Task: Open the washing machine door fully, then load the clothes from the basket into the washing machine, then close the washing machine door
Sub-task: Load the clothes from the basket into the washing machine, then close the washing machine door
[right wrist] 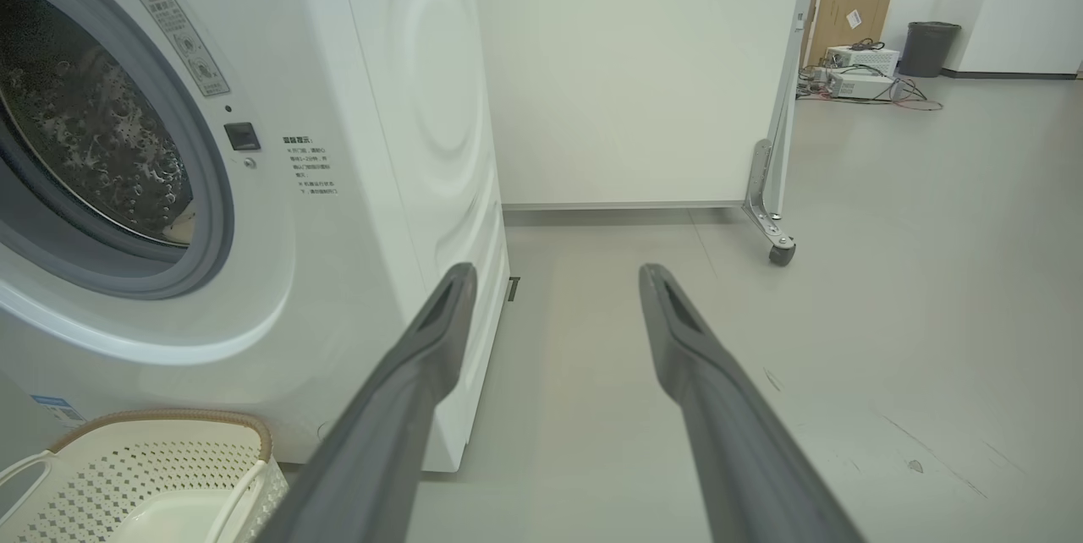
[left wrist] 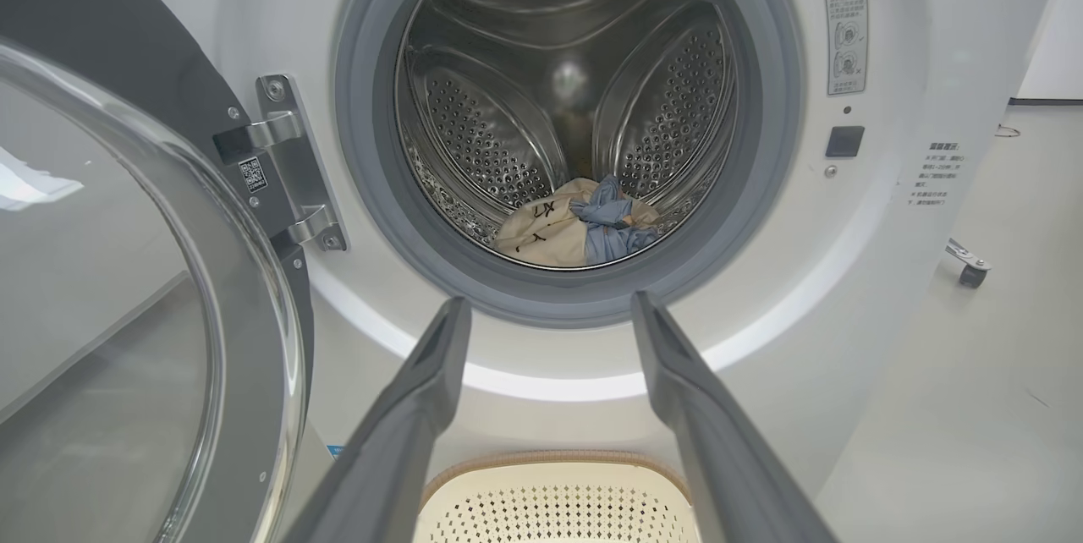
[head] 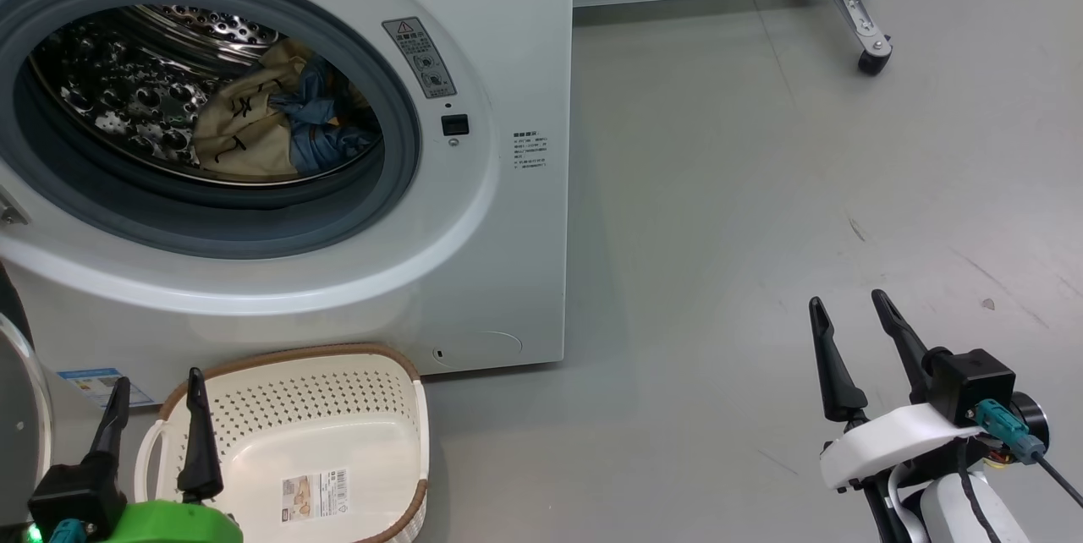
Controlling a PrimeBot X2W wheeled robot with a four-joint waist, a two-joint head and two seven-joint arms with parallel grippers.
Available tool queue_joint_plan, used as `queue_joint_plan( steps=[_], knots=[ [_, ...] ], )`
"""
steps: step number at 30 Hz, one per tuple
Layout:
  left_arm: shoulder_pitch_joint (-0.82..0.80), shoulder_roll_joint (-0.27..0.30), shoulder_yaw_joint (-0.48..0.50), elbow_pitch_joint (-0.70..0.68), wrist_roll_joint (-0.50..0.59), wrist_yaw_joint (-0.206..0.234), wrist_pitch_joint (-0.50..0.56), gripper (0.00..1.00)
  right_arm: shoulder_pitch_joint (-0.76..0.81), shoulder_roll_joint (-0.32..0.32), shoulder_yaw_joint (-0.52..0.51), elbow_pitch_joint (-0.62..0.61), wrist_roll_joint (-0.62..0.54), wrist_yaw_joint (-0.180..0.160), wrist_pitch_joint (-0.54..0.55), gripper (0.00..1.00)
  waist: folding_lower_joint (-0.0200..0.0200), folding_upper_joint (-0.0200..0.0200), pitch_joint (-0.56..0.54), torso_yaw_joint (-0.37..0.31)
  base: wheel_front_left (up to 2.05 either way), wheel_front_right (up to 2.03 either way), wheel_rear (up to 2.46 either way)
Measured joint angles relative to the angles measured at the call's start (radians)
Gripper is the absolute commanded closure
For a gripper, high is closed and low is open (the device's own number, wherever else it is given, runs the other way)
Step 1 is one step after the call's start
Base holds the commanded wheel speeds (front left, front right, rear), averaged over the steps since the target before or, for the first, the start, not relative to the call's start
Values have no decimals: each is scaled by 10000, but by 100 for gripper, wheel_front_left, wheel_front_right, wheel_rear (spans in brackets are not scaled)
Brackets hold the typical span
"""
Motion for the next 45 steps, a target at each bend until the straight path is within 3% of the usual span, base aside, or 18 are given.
queue_joint_plan(
  steps=[45],
  knots=[
    [144,-29,-77,-403,339,-96,0,0,21,42,-50,-267,-2,0,0,0,0,0,376,33,0,0,0]
  ],
)
